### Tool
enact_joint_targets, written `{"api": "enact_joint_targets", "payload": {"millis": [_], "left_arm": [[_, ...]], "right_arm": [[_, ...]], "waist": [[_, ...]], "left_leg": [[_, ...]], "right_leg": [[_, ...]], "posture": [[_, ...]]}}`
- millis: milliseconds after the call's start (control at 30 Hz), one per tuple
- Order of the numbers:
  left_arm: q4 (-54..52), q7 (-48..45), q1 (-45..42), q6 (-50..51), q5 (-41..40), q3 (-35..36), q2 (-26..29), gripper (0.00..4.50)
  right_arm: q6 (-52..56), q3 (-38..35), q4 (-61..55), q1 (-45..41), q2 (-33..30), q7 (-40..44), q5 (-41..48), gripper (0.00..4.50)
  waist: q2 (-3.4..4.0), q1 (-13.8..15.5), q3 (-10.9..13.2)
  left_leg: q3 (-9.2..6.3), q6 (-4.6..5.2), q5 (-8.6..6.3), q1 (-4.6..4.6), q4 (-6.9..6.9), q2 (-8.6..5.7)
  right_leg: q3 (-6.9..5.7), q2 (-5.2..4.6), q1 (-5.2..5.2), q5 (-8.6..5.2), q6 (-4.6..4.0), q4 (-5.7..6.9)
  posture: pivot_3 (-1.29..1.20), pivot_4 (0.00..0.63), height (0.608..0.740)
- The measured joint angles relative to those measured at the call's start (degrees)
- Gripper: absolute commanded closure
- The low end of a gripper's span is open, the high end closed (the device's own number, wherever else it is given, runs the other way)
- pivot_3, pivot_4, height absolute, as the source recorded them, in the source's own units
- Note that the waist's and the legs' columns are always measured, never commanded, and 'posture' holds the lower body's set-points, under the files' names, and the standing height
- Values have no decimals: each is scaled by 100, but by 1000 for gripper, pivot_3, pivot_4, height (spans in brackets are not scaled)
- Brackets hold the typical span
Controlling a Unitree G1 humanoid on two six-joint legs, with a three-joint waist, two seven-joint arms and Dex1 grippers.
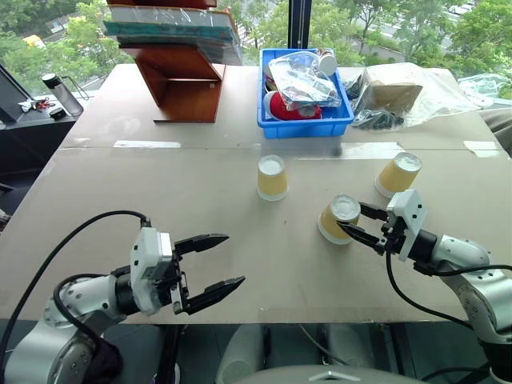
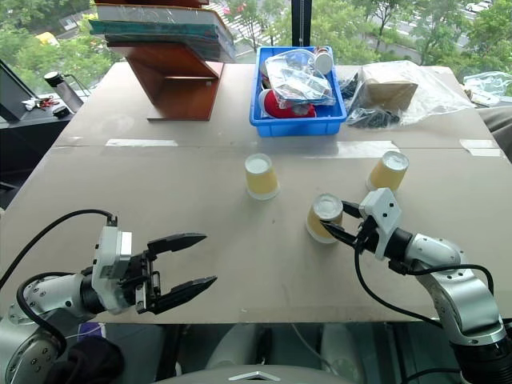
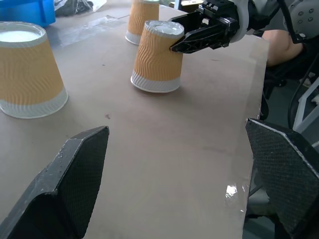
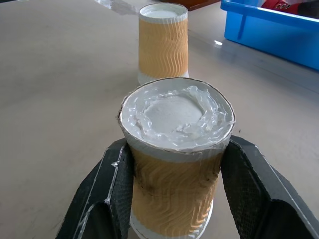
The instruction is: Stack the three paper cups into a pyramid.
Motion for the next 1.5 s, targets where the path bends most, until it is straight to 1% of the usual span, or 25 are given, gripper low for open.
{"api": "enact_joint_targets", "payload": {"millis": [200, 367, 533, 633, 733, 800, 900, 1033, 1200, 1300, 1367, 1400, 1467, 1500], "left_arm": [[24, -91, -31, 0, 0, 1, 6, 0], [28, -104, -39, 1, -1, 2, 6, 0], [53, -115, -57, 2, -4, 23, 13, 0], [58, -145, 28, 3, -10, 70, 19, 0], [56, -154, 132, 4, -58, 196, 24, 0], [24, -213, 293, 12, -186, 353, 24, 0], [-10, -307, 471, 12, -345, 565, 28, 0], [-10, -380, 614, 11, -396, 795, 36, 0], [-11, -385, 644, 31, -429, 818, 34, 0], [-20, -388, 617, 116, -589, 813, 43, 0], [-20, -401, 596, 167, -662, 824, 70, 0], [-20, -414, 601, 174, -683, 830, 88, 0], [-20, -462, 598, 179, -732, 861, 132, 0], [-20, -476, 572, 188, -748, 866, 143, 0]], "right_arm": [[36, 85, -250, 53, 65, -20, 43, 2255], [33, 312, -298, 23, 71, 127, 84, 2255], [-141, 781, -102, -373, 117, 399, -70, 2255], [-312, 1120, 236, -723, 261, 602, -228, 2255], [-387, 1278, 425, -912, 396, 684, -287, 2255], [-597, 1424, 706, -1118, 455, 739, -499, 2255], [-784, 1442, 984, -1218, 455, 802, -679, 2255], [-814, 1374, 1049, -1219, 445, 843, -705, 2255], [-804, 1302, 1020, -1188, 295, 962, -684, 2255], [-848, 1339, 1144, -1210, 393, 953, -741, 1299], [-844, 1358, 1266, -1189, 426, 959, -743, 345], [-838, 1353, 1267, -1184, 421, 960, -737, 15], [-788, 1261, 1163, -1173, 335, 971, -677, 15], [-678, 1089, 979, -1097, 212, 989, -527, 15]], "waist": [[0, -1, 0], [0, -3, 0], [0, -11, 0], [0, -22, 0], [1, -4, 1], [-1, -10, 0], [0, -7, 1], [1, -8, 1], [1, -10, 1], [-2, -22, -1], [1, -18, 1], [2, -17, 2], [2, -13, 2], [4, 4, 3]], "left_leg": [[0, 1, -1, 0, 0, 0], [-1, 2, -1, 0, 0, 0], [-1, 0, 0, 2, 1, 0], [0, -2, 1, 2, 0, 1], [-3, -2, 1, 1, 0, 1], [-2, -3, 1, 1, 1, 0], [-3, -3, 1, 0, 1, 0], [-4, -3, 2, 0, 0, 0], [-3, -3, 1, 0, 0, 0], [-3, -3, 1, 3, -1, 2], [-3, -3, 1, 2, 0, 1], [-3, -3, 1, 1, 0, 0], [-3, -3, 1, 0, 0, 0], [-4, -3, 1, -3, 0, 0]], "right_leg": [[0, 0, 0, 0, 0, 0], [-1, 0, 0, 0, 0, 0], [-1, 1, 0, 0, 0, 1], [0, 1, -1, 0, 0, 2], [-4, 0, -1, 0, 0, 1], [-2, 0, -1, 0, 0, 0], [-5, -2, -1, 0, 0, 0], [-5, -1, 0, 0, -1, -1], [-5, -2, 0, 0, 0, -1], [-3, 0, 0, 0, -1, 1], [-3, -1, 0, 0, -1, 0], [-3, -2, -1, 0, -1, 0], [-3, -2, -1, 0, -1, -1], [-6, -4, -1, 0, -1, -2]], "posture": [[0, 150, 740], [0, 150, 740], [0, 150, 740], [0, 150, 740], [0, 150, 740], [0, 150, 740], [0, 150, 740], [0, 150, 740], [0, 150, 740], [0, 150, 740], [0, 150, 740], [0, 150, 740], [0, 150, 740], [0, 150, 740]]}}
